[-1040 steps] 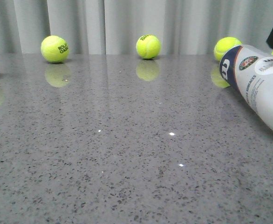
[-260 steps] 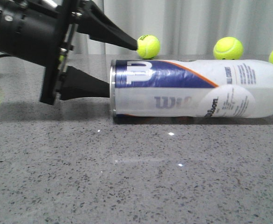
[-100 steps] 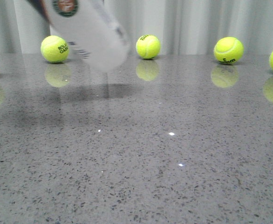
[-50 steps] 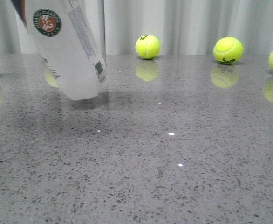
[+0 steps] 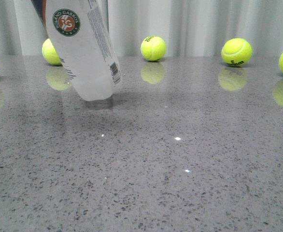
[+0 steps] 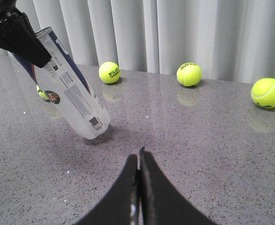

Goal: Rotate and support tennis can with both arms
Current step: 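Lift the can with the left gripper and tilt it upright, then lower the can upright onto the table and open the left gripper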

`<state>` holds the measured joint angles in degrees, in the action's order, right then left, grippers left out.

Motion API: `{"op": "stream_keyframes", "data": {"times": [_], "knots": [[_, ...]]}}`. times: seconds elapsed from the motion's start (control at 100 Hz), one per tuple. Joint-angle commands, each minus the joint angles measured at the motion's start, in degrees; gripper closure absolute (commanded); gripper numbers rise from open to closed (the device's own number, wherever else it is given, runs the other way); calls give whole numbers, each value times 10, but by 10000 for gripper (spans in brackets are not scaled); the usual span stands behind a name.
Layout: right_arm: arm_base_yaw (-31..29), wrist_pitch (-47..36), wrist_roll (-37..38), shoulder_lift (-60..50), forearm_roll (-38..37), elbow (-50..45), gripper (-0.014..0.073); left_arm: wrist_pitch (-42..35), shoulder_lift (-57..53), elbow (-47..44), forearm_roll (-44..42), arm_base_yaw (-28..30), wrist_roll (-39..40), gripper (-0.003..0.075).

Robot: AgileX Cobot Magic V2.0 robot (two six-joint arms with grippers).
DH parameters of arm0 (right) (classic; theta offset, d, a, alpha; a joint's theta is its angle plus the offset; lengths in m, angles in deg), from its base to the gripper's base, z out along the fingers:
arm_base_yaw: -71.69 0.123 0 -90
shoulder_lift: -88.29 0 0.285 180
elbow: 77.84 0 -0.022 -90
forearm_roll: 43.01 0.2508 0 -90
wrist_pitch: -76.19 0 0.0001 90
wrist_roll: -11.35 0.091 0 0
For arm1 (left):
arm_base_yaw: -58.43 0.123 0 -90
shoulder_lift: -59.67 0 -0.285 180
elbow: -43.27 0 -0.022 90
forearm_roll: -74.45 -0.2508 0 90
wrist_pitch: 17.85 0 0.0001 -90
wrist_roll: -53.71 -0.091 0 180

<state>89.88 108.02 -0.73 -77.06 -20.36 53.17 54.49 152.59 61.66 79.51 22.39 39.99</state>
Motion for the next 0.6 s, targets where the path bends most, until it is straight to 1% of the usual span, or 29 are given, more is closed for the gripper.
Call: {"op": "stream_keyframes", "data": {"times": [0.0,0.1,0.22,0.26,0.37,0.46,0.59], "knots": [[-3,-41,-5,8,1,14,654,9,-18,19,22,-3,3,730],[-3,-41,-5,8,1,14,654,9,-18,19,22,-3,-1,678],[-3,-41,-5,8,1,14,654,9,-18,19,22,-3,-6,570],[-3,-41,-5,8,1,14,654,9,-18,19,22,-3,-6,522],[-3,-41,-5,8,1,14,654,6,-18,19,22,-3,-6,440],[-3,-41,-5,8,1,14,654,0,-18,19,22,-3,-6,411],[-3,-41,-5,8,1,14,654,-44,-17,19,15,-1,-6,410]]}}
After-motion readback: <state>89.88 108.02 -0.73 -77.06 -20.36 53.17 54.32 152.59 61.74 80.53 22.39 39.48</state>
